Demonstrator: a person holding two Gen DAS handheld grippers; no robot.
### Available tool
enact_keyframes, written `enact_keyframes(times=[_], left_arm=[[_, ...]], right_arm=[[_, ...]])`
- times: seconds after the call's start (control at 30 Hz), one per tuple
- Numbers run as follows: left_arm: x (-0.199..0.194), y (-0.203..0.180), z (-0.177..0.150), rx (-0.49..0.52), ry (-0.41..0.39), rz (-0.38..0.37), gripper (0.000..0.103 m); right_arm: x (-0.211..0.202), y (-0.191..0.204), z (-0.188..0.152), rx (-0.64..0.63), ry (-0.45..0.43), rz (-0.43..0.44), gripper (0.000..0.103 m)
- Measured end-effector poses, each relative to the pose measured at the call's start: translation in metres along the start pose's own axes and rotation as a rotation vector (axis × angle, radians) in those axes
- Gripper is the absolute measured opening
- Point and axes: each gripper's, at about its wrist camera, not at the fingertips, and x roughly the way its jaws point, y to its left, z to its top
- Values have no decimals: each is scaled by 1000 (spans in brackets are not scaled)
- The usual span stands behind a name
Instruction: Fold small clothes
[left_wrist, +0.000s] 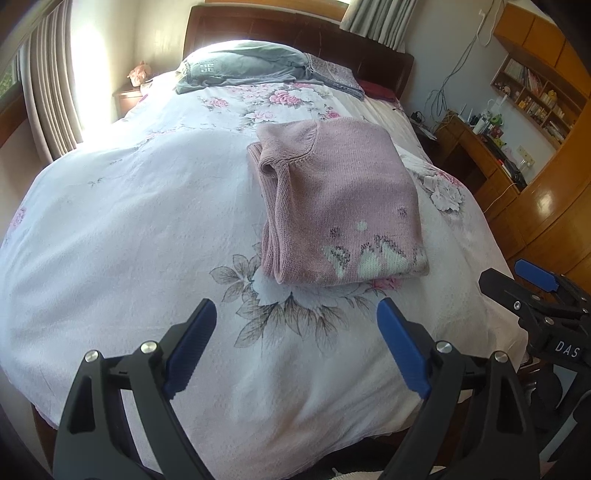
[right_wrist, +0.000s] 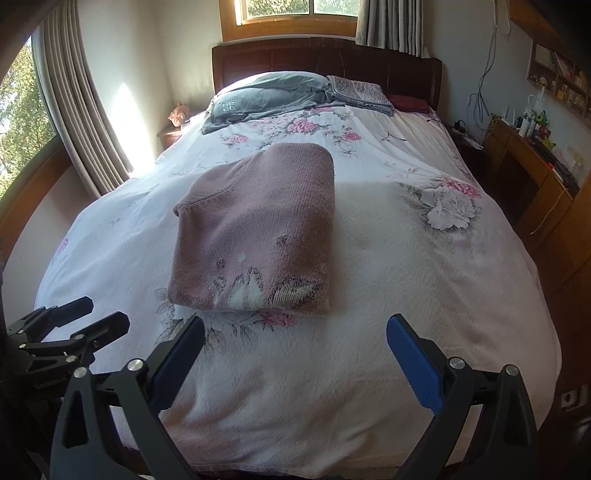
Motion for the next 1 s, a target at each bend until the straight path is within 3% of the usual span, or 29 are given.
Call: enact_keyframes(times=[1.0], left_arm=[[11,-1,4,1,32,1,88]], right_arm=[[14,-9,3,25,6,-40,99]])
